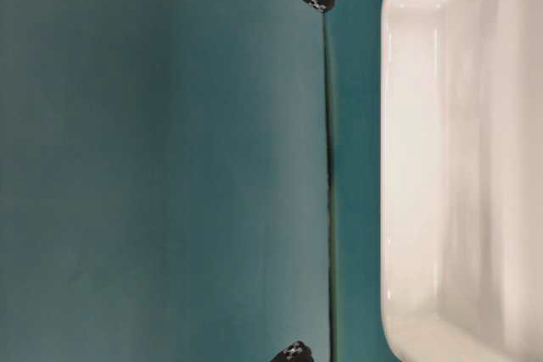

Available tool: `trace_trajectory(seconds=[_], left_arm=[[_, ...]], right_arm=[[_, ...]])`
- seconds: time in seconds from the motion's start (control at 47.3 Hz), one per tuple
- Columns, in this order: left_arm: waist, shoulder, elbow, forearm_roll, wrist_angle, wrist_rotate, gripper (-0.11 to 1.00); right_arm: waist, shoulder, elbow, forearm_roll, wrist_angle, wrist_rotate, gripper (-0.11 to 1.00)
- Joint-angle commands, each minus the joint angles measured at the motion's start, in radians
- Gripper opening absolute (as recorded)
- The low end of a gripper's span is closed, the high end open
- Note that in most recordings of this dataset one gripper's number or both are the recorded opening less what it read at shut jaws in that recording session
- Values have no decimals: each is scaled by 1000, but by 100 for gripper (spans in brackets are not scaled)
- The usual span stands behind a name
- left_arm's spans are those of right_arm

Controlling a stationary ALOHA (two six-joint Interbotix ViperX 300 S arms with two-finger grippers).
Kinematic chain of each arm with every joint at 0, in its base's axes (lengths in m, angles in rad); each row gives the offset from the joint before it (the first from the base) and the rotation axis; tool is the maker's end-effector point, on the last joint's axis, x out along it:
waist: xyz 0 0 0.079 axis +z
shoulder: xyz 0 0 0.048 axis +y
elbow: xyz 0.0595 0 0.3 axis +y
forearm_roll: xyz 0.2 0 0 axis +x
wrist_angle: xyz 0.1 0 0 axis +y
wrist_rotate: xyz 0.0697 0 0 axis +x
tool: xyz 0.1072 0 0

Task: Lift the white case with both hands.
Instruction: 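Close both grippers on the tray's left and right side walls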

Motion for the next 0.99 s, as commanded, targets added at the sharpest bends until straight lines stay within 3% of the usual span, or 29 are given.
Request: trace_trajectory(seconds=[0.0, 0.38, 0.761, 0.972], left_arm=[[-5, 31, -6, 3, -5, 3, 14], [-5, 44, -8, 2, -14, 3, 29], [-5, 44, -11, 3, -35, 3, 16], [-5, 34, -11, 3, -35, 5, 15]], right_arm=[[0, 18, -5, -3, 5, -6, 10], [0, 20, -6, -5, 5, -6, 10], [0, 20, -6, -5, 5, -6, 10], [2, 18, -6, -3, 5, -6, 10]])
